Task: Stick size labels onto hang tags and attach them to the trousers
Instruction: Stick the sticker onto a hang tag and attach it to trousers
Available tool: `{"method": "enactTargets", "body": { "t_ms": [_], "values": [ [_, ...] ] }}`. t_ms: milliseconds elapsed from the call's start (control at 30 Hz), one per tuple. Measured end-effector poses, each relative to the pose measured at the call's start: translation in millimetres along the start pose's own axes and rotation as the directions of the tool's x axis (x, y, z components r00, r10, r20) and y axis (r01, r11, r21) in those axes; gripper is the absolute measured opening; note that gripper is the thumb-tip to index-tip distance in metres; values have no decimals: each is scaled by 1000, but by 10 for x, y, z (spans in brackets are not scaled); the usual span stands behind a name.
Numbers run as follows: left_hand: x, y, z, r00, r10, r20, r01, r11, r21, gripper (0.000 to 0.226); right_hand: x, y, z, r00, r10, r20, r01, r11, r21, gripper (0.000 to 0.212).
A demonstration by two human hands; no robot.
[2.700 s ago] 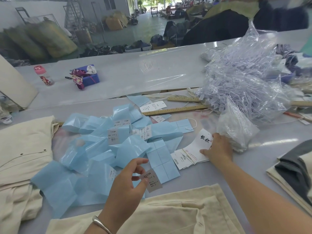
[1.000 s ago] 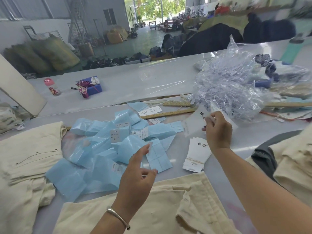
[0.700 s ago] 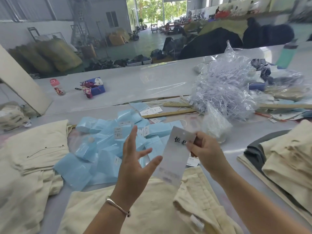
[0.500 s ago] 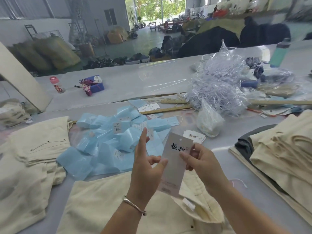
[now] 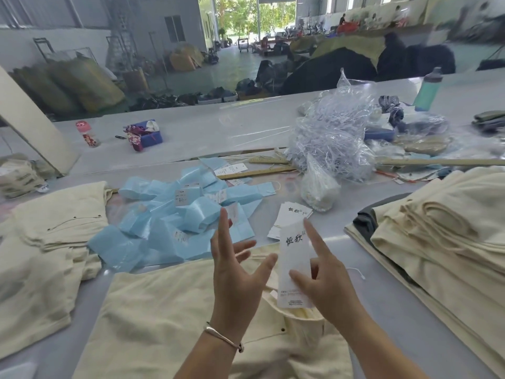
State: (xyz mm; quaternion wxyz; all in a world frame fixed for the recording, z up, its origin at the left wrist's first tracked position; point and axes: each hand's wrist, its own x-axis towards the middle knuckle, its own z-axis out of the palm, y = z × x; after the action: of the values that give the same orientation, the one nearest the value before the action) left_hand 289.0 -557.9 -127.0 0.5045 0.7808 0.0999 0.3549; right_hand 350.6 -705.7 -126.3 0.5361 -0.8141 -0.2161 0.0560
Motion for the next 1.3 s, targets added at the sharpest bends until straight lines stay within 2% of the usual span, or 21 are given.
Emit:
{"method": "enactTargets", "body": {
  "t_ms": [67,200,333,400,500,600,700,767,833,900,967,1100,1300],
  "values": [
    [-58,83,65,999,-24,42,26,998,-58,114,-56,-61,35,999,-46,1,46,995,-91,108],
    [-152,210,190,991,-89,103,103,984,-143,120,-200,-197,104,992,-123,-5,118,958,-262,113],
    [-191,266,213,987,-115,110,133,976,-173,117,-253,-246,91,988,-154,-8,147,956,-255,115],
    [-199,266,211,988,-113,104,131,974,-187,114,-257,-221,68,976,-216,12,214,957,-198,107],
    [-190,249,195,994,-80,72,92,978,-188,102,-233,-171,30,966,-256,28,256,944,-210,85],
    [-134,276,115,997,-71,9,71,978,-197,92,-199,-112,-15,996,-82,-21,81,996,-32,56],
    [-49,313,-36,997,-57,-54,49,988,-149,79,-147,-52,-113,986,155,65,-168,944,283,53],
    [15,344,-142,998,-65,21,67,993,-93,74,-120,-22,-180,957,217,192,-282,853,440,64],
    [76,392,-224,973,-94,212,104,994,-36,74,-105,-9,-217,937,207,280,-331,780,531,70],
    [135,439,-268,918,-102,383,107,994,8,77,-107,-2,-215,924,175,339,-349,746,567,74],
    [190,477,-275,872,-107,477,86,994,65,80,-122,-9,-203,911,127,393,-351,740,574,78],
    [258,523,-235,813,-143,564,85,988,128,78,-160,-87,-199,876,-32,482,-284,773,567,75],
    [257,492,-148,815,-176,552,84,979,187,78,-211,-156,-177,855,-122,505,-219,797,563,72]
  ]
}}
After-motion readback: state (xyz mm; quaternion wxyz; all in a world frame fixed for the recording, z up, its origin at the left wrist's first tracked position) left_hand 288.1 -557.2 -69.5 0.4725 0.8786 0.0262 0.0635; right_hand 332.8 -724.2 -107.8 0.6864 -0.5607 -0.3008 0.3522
